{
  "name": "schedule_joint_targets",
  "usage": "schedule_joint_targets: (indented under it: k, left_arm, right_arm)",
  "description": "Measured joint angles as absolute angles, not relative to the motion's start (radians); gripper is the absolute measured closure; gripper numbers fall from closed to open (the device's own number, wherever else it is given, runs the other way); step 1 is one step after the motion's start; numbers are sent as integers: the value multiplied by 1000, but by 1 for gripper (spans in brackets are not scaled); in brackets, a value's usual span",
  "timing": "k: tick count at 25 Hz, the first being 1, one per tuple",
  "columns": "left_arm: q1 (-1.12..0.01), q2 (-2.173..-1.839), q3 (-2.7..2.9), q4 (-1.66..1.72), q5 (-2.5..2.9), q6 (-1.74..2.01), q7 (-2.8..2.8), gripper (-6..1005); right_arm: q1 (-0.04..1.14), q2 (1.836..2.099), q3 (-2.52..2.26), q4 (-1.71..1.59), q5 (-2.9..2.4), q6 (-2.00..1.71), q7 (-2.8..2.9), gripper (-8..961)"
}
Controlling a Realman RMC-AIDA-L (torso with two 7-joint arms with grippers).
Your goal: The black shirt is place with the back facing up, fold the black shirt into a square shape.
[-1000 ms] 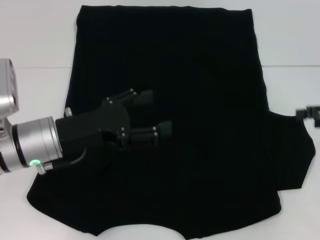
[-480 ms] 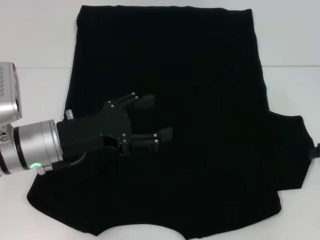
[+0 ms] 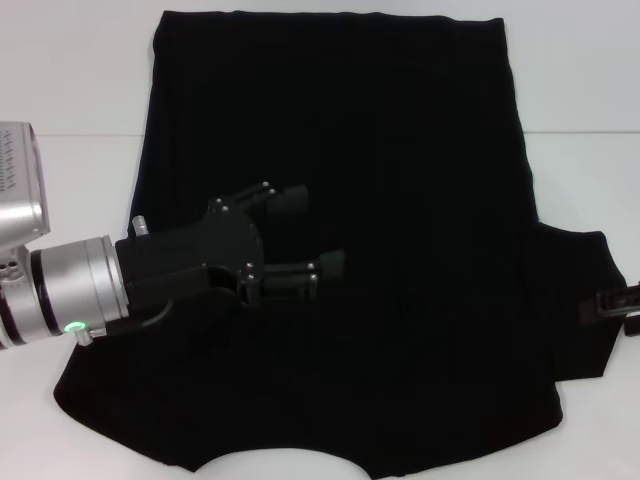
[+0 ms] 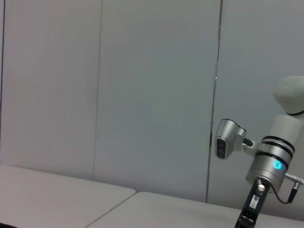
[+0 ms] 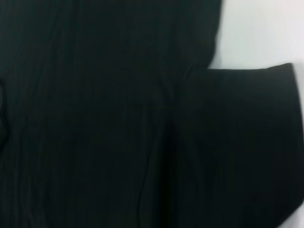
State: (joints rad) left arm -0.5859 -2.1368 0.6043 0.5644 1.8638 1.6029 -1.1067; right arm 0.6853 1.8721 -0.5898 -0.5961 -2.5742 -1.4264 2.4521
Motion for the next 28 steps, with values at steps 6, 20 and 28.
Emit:
schedule_joint_targets:
  k: [6,20,28]
  left_arm:
    - [-587,-2135,604,564,1864,1592,-1105,50]
    - [-591,-2129,595,564,1859,1588,-1103,50]
    - [-589,-2129,594,564,1855,1588,-1103,51]
  right_arm:
    - [699,1889,-619,-573,-2574,-1386,2454,193]
    - [695,1913,-616,-578,-2568,-1331,2454,447]
    - [685,1914,-608,-580,-2566,-1316,2448,732]
